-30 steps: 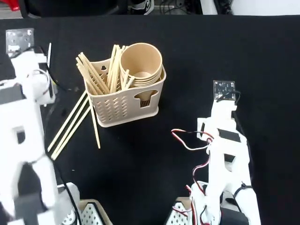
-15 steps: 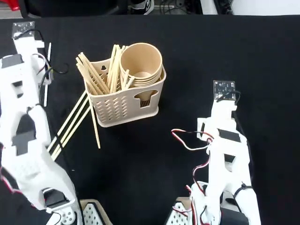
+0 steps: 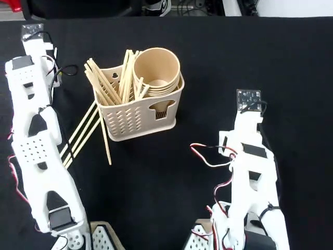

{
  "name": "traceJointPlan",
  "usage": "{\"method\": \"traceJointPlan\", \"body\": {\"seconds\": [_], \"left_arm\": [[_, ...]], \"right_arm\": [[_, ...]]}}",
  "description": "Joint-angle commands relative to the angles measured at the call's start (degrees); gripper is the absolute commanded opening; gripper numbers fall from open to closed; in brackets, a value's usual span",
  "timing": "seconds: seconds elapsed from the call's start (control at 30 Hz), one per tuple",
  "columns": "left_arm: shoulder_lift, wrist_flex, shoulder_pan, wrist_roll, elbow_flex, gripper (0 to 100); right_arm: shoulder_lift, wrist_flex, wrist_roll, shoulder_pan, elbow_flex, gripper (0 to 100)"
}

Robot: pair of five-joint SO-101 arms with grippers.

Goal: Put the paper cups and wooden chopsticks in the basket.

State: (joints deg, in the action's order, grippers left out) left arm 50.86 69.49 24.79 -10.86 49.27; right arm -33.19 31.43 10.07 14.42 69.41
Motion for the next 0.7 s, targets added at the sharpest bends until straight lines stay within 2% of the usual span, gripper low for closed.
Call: {"method": "traceJointPlan", "body": {"seconds": [0.0,0.27,0.47,0.67], "left_arm": [[3.69,0.7,-0.57,0.0,7.16,15],[10.29,5.8,-0.57,-0.09,14.02,14],[12.75,10.73,-0.48,-0.44,18.33,2],[12.75,18.37,-0.48,-0.44,26.95,3]], "right_arm": [[-0.13,-0.88,0.7,-0.26,-0.13,2.1],[-0.13,-0.88,0.7,-0.18,-0.13,2.1],[-0.13,-0.88,0.7,-0.18,-0.13,2.1],[-0.13,-0.88,0.7,-0.18,-0.13,2.1]]}}
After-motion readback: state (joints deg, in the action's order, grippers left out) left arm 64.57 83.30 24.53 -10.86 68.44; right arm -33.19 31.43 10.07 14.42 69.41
